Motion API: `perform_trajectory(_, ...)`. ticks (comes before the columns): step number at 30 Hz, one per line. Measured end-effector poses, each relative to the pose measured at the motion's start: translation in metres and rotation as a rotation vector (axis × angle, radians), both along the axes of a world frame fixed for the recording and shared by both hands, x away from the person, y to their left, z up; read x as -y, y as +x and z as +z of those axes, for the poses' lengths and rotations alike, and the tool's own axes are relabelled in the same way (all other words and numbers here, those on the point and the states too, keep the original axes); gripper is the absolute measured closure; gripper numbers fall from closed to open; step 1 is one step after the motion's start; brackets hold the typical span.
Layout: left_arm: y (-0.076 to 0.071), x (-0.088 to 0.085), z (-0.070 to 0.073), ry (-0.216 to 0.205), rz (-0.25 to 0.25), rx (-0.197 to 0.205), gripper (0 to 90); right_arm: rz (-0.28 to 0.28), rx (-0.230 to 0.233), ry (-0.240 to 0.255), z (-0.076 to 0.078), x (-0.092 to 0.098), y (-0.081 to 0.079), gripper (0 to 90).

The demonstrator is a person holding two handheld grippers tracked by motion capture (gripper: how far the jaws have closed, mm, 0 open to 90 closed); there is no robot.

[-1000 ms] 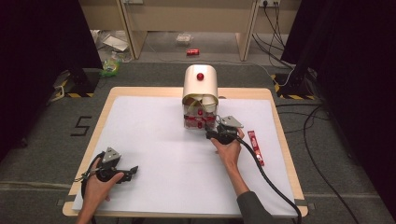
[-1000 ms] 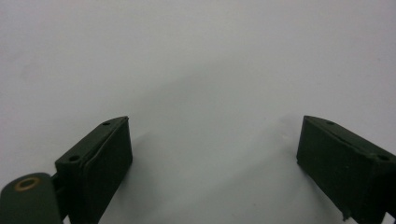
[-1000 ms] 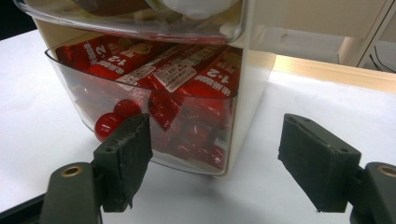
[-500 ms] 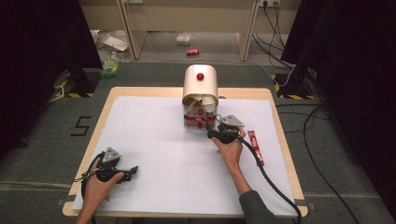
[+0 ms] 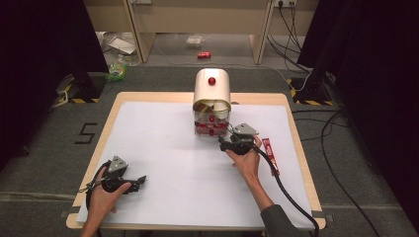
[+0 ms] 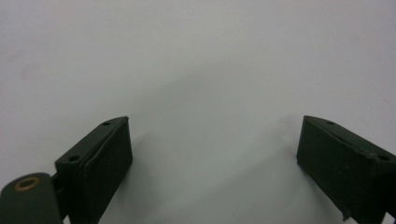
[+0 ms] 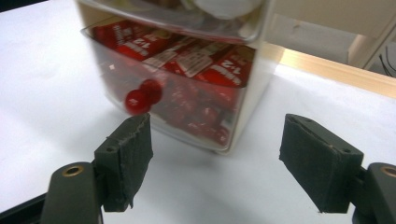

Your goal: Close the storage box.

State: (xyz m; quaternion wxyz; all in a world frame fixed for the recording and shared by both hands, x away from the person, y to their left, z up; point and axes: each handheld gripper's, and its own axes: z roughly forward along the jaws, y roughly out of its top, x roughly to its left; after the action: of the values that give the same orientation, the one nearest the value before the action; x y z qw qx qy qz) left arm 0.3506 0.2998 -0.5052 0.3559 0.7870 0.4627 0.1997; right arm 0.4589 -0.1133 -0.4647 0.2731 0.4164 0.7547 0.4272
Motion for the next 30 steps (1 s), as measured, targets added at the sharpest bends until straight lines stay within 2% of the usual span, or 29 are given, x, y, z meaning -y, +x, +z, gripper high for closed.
perform_trajectory(7,0.0,0.0,0.0,0.0,0.0,0.0,9.5,0.024,0.001,-0.008,0.005,0.001,-0.01,25.7)
perform_trajectory(13,0.0,0.0,0.0,0.0,0.0,0.0,9.5,0.045,-0.004,-0.023,0.009,0.011,-0.021,25.5)
perform_trajectory(18,0.0,0.0,0.0,0.0,0.0,-0.001,9.5,0.047,-0.002,-0.001,0.011,0.017,-0.027,25.5)
perform_trajectory(22,0.0,0.0,0.0,-0.001,0.001,0.0,9.5,0.056,0.001,0.016,0.007,0.022,-0.035,26.0)
perform_trajectory(25,0.0,0.0,0.0,-0.001,0.001,0.0,9.5,0.067,-0.018,-0.002,0.002,0.026,-0.036,25.5)
perform_trajectory(27,0.0,0.0,0.0,-0.001,0.0,-0.001,9.5,0.061,-0.028,0.018,0.0,0.03,-0.038,25.6)
perform_trajectory(30,0.0,0.0,0.0,-0.001,0.0,-0.001,9.5,0.072,-0.029,-0.003,-0.003,0.033,-0.044,25.5)
